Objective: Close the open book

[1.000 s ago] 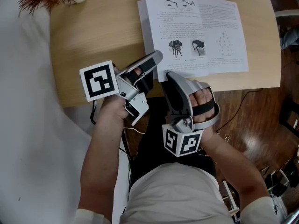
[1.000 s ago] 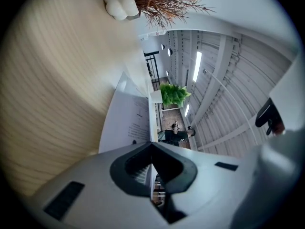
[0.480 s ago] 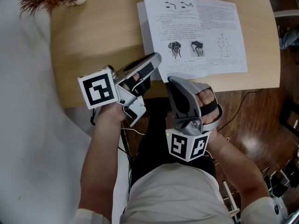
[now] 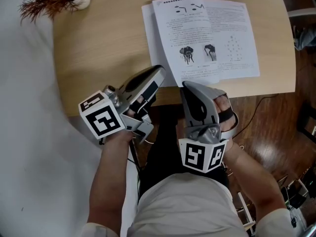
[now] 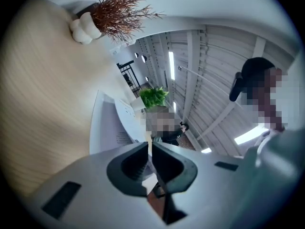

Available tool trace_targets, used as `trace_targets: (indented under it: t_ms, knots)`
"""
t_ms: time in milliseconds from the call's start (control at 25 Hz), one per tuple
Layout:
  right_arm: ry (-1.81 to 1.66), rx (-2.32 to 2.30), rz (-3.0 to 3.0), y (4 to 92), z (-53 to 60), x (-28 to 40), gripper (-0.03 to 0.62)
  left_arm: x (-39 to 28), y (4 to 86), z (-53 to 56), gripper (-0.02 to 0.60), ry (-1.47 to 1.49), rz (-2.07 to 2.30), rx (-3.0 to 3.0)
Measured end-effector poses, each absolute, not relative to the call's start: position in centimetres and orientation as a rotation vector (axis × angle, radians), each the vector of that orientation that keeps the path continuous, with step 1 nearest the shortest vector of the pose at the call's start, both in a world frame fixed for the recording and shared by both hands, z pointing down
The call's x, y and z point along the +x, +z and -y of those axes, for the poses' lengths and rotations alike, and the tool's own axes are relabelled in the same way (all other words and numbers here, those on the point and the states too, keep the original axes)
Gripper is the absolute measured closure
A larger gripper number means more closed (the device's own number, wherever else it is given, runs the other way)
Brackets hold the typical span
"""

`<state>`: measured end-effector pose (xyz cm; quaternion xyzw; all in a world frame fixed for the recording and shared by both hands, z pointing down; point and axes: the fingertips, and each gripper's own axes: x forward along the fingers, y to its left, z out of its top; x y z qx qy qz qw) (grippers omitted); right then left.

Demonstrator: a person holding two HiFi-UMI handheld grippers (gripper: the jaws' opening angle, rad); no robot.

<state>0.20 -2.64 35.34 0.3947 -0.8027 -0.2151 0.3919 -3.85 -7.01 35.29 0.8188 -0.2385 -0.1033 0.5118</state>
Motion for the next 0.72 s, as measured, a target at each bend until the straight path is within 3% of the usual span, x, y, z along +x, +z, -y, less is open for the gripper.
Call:
trace_targets:
  t_ms: [280, 720]
  knots:
    - [-0.726, 0.921, 1.801, 35.2, 2.0, -0.6, 0.591, -3.0, 38.9, 4.6, 0.581, -0.591, 0.366, 1.912]
    - [-0.694, 1.023, 1.81, 35.6, 2.4, -0.9, 0.591, -2.8, 40.6, 3.6, 0.581, -0.537, 0.316, 1.927]
